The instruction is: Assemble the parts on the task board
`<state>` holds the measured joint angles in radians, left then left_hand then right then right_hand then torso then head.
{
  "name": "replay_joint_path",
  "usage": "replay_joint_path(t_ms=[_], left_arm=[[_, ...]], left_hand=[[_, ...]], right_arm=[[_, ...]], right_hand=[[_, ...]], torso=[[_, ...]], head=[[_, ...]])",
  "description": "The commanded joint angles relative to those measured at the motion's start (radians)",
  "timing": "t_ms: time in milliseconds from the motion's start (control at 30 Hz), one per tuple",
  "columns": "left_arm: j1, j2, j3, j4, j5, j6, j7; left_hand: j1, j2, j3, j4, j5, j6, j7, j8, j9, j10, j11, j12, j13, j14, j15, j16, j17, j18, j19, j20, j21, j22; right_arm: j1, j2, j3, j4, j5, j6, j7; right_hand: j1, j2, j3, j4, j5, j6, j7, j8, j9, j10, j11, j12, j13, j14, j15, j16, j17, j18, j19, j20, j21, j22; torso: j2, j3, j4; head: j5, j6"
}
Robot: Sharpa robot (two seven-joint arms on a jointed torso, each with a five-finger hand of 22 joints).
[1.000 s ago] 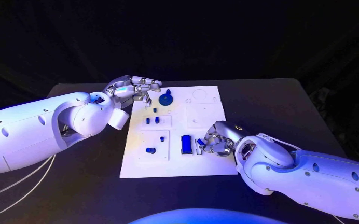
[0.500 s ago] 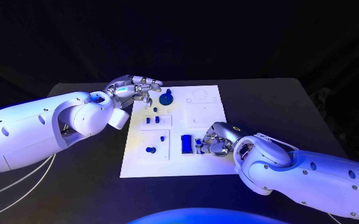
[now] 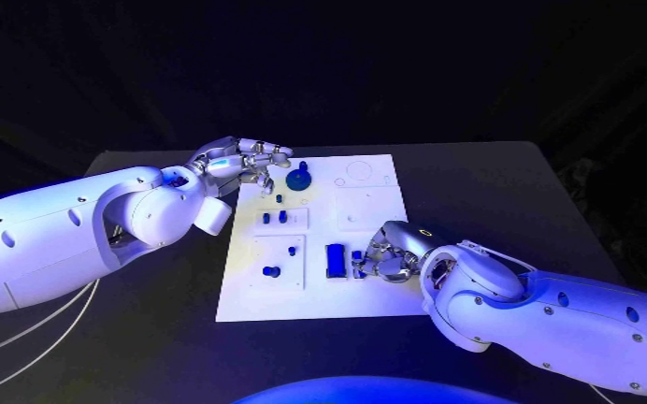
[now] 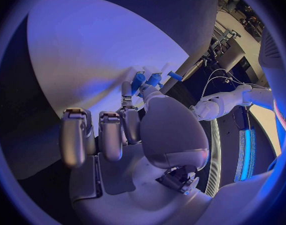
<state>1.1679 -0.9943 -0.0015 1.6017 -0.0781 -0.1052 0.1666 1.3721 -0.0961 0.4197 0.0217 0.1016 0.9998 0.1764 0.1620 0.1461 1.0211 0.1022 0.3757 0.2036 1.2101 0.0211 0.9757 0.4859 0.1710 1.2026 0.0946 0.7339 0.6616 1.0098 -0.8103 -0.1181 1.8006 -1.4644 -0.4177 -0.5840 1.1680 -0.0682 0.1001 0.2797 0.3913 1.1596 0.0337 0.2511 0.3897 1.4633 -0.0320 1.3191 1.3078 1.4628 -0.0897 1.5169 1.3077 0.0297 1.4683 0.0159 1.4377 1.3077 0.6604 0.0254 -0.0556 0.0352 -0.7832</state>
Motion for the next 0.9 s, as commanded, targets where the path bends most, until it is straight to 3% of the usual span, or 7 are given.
replay_joint_path(t_ms=[33,267,400,600,700,767,900], left_arm=[[0.001,0.0,0.0,0.002,-0.008,0.022,0.001],[0.001,0.002,0.0,0.001,-0.012,0.024,0.002],[0.001,0.003,0.0,-0.001,-0.013,0.024,0.003],[0.001,0.004,0.0,-0.002,-0.013,0.025,0.003],[0.0,0.004,0.0,-0.002,-0.013,0.026,0.003],[0.0,0.004,0.0,-0.003,-0.013,0.026,0.003],[0.0,0.004,0.0,-0.003,-0.013,0.025,0.002]], left_hand=[[-0.004,0.009,0.004,0.0,0.004,-0.006,0.001,0.004,0.001,-0.006,0.0,0.002,0.001,-0.007,-0.003,-0.001,-0.001,0.013,0.0,0.008,-0.004,-0.002],[-0.004,0.009,0.004,0.0,0.004,-0.006,0.001,0.004,0.001,-0.007,0.0,0.003,0.001,-0.007,-0.003,-0.001,-0.002,0.013,0.0,0.008,-0.004,-0.002],[-0.004,0.009,0.004,0.0,0.004,-0.006,0.001,0.004,0.001,-0.007,0.0,0.003,0.001,-0.007,-0.003,-0.001,-0.002,0.013,0.0,0.008,-0.004,-0.002],[-0.004,0.009,0.004,0.0,0.004,-0.006,0.001,0.004,0.001,-0.007,0.0,0.003,0.001,-0.007,-0.003,-0.001,-0.002,0.013,0.0,0.008,-0.004,-0.002],[-0.004,0.009,0.004,0.0,0.004,-0.006,0.001,0.004,0.001,-0.007,0.0,0.003,0.001,-0.007,-0.003,-0.001,-0.002,0.013,0.0,0.008,-0.004,-0.002],[-0.004,0.009,0.004,0.0,0.004,-0.006,0.001,0.004,0.001,-0.007,0.0,0.003,0.001,-0.007,-0.003,-0.001,-0.002,0.013,0.0,0.008,-0.004,-0.002],[-0.004,0.009,0.004,0.0,0.004,-0.006,0.001,0.004,0.001,-0.007,0.0,0.003,0.001,-0.007,-0.003,-0.001,-0.002,0.013,0.0,0.008,-0.004,-0.002]], right_arm=[[-0.001,0.002,0.0,0.0,-0.014,0.003,-0.003],[-0.002,-0.001,0.0,0.002,-0.027,-0.002,0.0],[-0.002,-0.004,0.0,0.007,-0.032,-0.009,0.003],[-0.002,-0.031,0.0,0.025,-0.04,-0.015,0.026],[-0.002,-0.052,0.0,0.042,-0.042,-0.006,0.053],[-0.003,-0.064,0.0,0.053,-0.048,0.01,0.064],[-0.008,-0.08,0.0,0.068,-0.056,0.031,0.072]], right_hand=[[-0.015,-0.001,-0.008,0.005,-0.004,-0.001,0.007,0.007,0.002,0.011,0.0,0.001,0.128,0.093,-0.006,0.003,0.193,-0.001,0.071,-0.006,0.002,0.192],[-0.049,0.0,-0.036,0.009,0.006,-0.007,0.008,0.015,0.005,0.009,0.001,-0.002,0.127,0.094,-0.005,0.004,0.194,-0.001,0.071,-0.005,0.002,0.193],[-0.077,0.004,-0.062,0.01,0.012,-0.01,0.008,0.02,0.008,0.008,0.001,-0.002,0.127,0.093,-0.005,0.004,0.194,-0.001,0.071,-0.005,0.001,0.193],[-0.048,0.01,-0.068,-0.009,0.014,-0.013,0.006,0.025,0.01,0.009,-0.001,-0.001,0.128,0.094,-0.007,0.004,0.194,0.0,0.071,-0.006,0.001,0.194],[-0.004,0.007,-0.07,-0.036,-0.015,-0.02,0.006,0.029,0.012,0.005,0.0,-0.007,0.125,0.093,-0.007,0.003,0.192,0.0,0.07,-0.006,-0.002,0.193],[0.03,0.009,-0.068,-0.056,-0.07,-0.024,0.006,0.031,0.014,0.003,0.0,-0.012,0.123,0.093,-0.007,0.001,0.191,0.001,0.069,-0.006,-0.005,0.192],[0.061,0.01,-0.063,-0.075,-0.083,-0.028,0.006,0.033,0.014,0.001,-0.001,-0.015,0.121,0.092,-0.007,0.0,0.189,0.001,0.069,-0.006,-0.006,0.192]], torso=[[0.0,-0.0002,-0.0006],[-0.001,-0.0008,0.0015],[-0.001,0.0008,-0.0015],[-0.001,-0.0006,-0.0009],[-0.001,-0.0002,-0.001],[0.0,0.0002,-0.0008],[-0.001,-0.0003,-0.0015]], head=[[0.0,-0.001],[-0.001,-0.003],[0.001,-0.002],[0.0,0.0],[0.0,0.001],[0.0,0.001],[0.0,0.001]])
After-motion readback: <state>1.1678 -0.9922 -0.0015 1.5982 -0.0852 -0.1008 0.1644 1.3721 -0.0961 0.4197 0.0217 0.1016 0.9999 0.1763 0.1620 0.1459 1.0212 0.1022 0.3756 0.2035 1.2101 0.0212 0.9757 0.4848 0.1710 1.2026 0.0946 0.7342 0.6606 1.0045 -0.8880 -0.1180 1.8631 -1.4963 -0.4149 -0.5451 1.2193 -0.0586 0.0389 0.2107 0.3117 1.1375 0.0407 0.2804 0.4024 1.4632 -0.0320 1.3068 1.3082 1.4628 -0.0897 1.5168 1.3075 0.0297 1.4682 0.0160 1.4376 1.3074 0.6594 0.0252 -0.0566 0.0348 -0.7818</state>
